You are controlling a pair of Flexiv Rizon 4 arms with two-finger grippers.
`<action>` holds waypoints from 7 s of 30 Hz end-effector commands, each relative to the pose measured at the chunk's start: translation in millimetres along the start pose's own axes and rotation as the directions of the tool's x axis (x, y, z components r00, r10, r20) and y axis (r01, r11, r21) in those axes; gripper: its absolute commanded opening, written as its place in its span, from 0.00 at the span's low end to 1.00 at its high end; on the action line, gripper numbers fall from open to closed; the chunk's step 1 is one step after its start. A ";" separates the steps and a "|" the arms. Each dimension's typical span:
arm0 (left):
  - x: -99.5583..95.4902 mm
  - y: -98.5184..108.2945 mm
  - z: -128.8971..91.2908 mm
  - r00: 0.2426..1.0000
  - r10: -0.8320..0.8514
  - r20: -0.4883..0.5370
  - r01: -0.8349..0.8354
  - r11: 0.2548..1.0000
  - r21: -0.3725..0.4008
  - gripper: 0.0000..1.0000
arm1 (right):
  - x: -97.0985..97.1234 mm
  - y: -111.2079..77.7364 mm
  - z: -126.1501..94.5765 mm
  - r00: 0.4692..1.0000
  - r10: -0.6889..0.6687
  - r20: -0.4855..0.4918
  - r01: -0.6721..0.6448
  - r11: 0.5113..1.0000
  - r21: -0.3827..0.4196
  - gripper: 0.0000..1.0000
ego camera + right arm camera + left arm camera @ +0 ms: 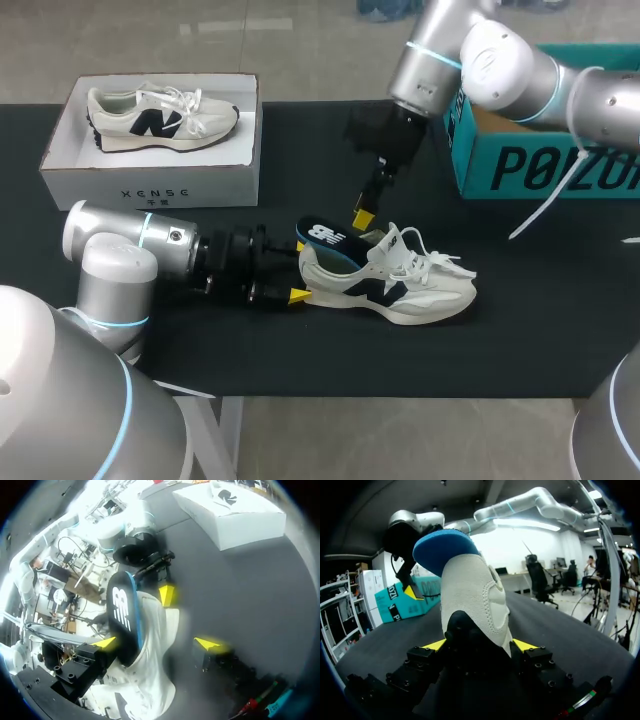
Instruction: Take the shoe out of the shoebox, open the shoe tongue, remove and reinsert the insole, then place the shoe into the shoebox
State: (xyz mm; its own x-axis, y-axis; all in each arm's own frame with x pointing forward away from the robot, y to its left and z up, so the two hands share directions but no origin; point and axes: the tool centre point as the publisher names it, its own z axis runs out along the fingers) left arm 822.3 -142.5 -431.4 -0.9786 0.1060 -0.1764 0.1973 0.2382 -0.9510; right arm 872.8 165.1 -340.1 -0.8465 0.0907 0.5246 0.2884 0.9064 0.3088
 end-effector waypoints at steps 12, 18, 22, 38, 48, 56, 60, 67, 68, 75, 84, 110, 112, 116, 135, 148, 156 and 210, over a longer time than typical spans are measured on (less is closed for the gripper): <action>1.4 2.0 1.4 1.000 0.001 0.001 -0.001 1.000 -0.001 0.00 | 2.5 5.1 18.6 0.998 -0.001 -0.059 0.003 1.000 0.023 1.00; 1.4 2.0 1.4 1.000 0.001 0.001 -0.001 1.000 -0.001 0.00 | 11.1 1.2 23.7 0.998 0.003 -0.068 -0.001 1.000 0.023 1.00; 1.4 2.0 1.4 1.000 0.001 0.001 -0.001 1.000 -0.001 0.00 | 12.7 0.8 24.6 0.997 0.005 -0.073 -0.004 1.000 0.016 0.67; 1.4 2.0 1.4 1.000 0.001 0.001 -0.001 1.000 -0.001 0.00 | 16.9 8.3 21.7 0.998 -0.003 -0.065 0.003 1.000 -0.002 0.26; 1.4 2.0 1.4 1.000 0.001 0.001 -0.001 1.000 -0.001 0.00 | 21.3 9.0 18.4 0.996 -0.031 -0.083 0.026 0.998 -0.052 0.00; 1.4 2.0 1.4 1.000 0.001 0.001 -0.001 1.000 -0.001 0.00 | 23.6 7.3 15.2 0.996 -0.031 -0.084 0.025 0.997 -0.066 0.48; 1.4 2.0 1.4 1.000 0.001 0.001 -0.001 1.000 -0.001 0.00 | 22.7 7.6 14.2 0.995 -0.032 -0.090 0.026 0.998 -0.064 1.00; 1.4 2.0 1.4 1.000 0.001 0.001 -0.001 1.000 -0.001 0.00 | 25.7 11.0 12.8 0.994 -0.043 -0.102 0.036 0.997 -0.068 1.00; 1.4 2.0 1.4 1.000 0.001 0.001 -0.001 1.000 -0.001 0.00 | 26.1 11.5 13.2 0.993 -0.047 -0.106 0.040 0.997 -0.070 1.00; 1.4 2.0 1.4 1.000 0.001 0.001 -0.001 1.000 -0.001 0.00 | 28.2 13.6 16.5 0.992 -0.051 -0.117 0.043 0.997 -0.068 0.98; 1.4 2.0 1.4 1.000 0.001 0.001 -0.001 1.000 -0.001 0.00 | 27.2 13.0 23.7 0.990 -0.052 -0.130 0.044 0.997 -0.064 0.45; 1.4 2.0 1.4 1.000 0.001 0.001 -0.001 1.000 -0.001 0.00 | 36.0 8.9 20.2 0.986 -0.074 -0.150 0.055 0.991 -0.123 0.00; 1.4 2.0 1.4 1.000 0.001 0.001 -0.001 1.000 -0.001 0.00 | 39.0 10.7 18.1 0.986 -0.082 -0.145 0.063 0.989 -0.130 0.00; 1.4 2.0 1.4 1.000 0.001 0.001 -0.001 1.000 -0.001 0.00 | 44.5 14.9 11.8 0.986 -0.103 -0.131 0.083 0.985 -0.151 0.00; 1.4 2.0 1.4 1.000 0.001 0.001 -0.001 1.000 -0.001 0.00 | 37.2 38.3 22.4 0.976 -0.184 -0.117 0.154 0.961 -0.231 0.00; 1.4 2.0 1.4 1.000 0.001 0.001 -0.001 1.000 -0.001 0.00 | 35.0 64.0 25.6 0.960 -0.255 -0.113 0.212 0.930 -0.300 0.00; 1.4 2.0 1.4 1.000 0.001 0.001 -0.001 1.000 -0.001 0.00 | 35.9 86.9 19.2 0.948 -0.304 -0.093 0.252 0.898 -0.360 0.00; 1.4 2.0 1.4 1.000 0.001 0.001 -0.001 1.000 -0.001 0.00 | 94.6 190.2 -112.0 0.887 -0.429 0.168 0.452 0.738 -0.500 0.00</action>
State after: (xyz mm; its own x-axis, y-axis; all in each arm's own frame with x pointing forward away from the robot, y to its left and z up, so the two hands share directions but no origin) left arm 822.1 -142.4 -431.4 -0.9786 0.1061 -0.1764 0.1973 0.2382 -0.9510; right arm 898.8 299.7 -142.7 -0.9493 -0.2422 0.2006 0.0538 0.5035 0.8623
